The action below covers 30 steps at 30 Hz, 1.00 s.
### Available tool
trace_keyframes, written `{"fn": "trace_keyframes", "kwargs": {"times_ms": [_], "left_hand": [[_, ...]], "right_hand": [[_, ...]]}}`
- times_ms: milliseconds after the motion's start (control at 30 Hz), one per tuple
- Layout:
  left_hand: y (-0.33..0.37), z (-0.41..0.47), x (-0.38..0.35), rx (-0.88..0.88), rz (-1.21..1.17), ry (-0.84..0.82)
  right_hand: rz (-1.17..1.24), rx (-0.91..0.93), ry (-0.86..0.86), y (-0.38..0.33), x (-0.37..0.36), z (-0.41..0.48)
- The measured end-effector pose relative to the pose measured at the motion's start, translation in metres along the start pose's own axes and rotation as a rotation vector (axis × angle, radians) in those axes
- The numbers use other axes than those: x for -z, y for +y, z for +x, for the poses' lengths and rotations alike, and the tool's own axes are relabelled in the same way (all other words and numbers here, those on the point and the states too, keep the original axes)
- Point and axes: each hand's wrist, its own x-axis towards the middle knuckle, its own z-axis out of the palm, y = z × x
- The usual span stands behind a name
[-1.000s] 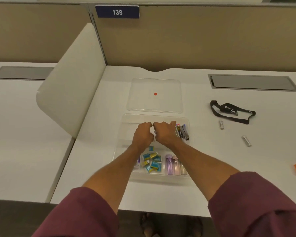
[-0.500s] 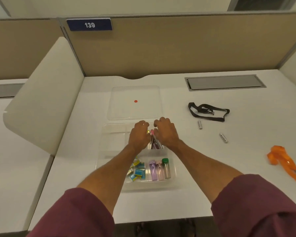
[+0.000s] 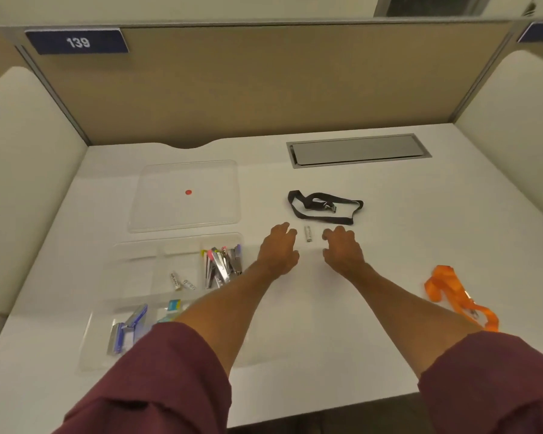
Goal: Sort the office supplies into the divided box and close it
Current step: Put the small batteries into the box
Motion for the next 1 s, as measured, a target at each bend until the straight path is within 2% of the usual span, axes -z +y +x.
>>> {"fn": "trace_keyframes", "kwargs": {"times_ms": [300, 633, 800, 1000], "left_hand": [[0.046, 0.049, -0.027, 0.063, 0.043, -0.088], [0.051, 0.075, -0.039, 0.149, 0.17, -0.262], [0.049, 0.071, -0.043, 0.158, 0.206, -0.188], [0.039, 0.057, -0.032, 0.176, 0.115, -0.134]], "right_hand": [[0.011, -0.068, -0.107, 0.047, -0.021, 0.021], [0.107, 0.001, -0.07, 0.059, -0.023, 0.047], [0.133, 0.012, -0.076, 0.055, -0.021, 0.054], [0.19, 0.032, -0.074, 0.03, -0.013, 0.056]]}}
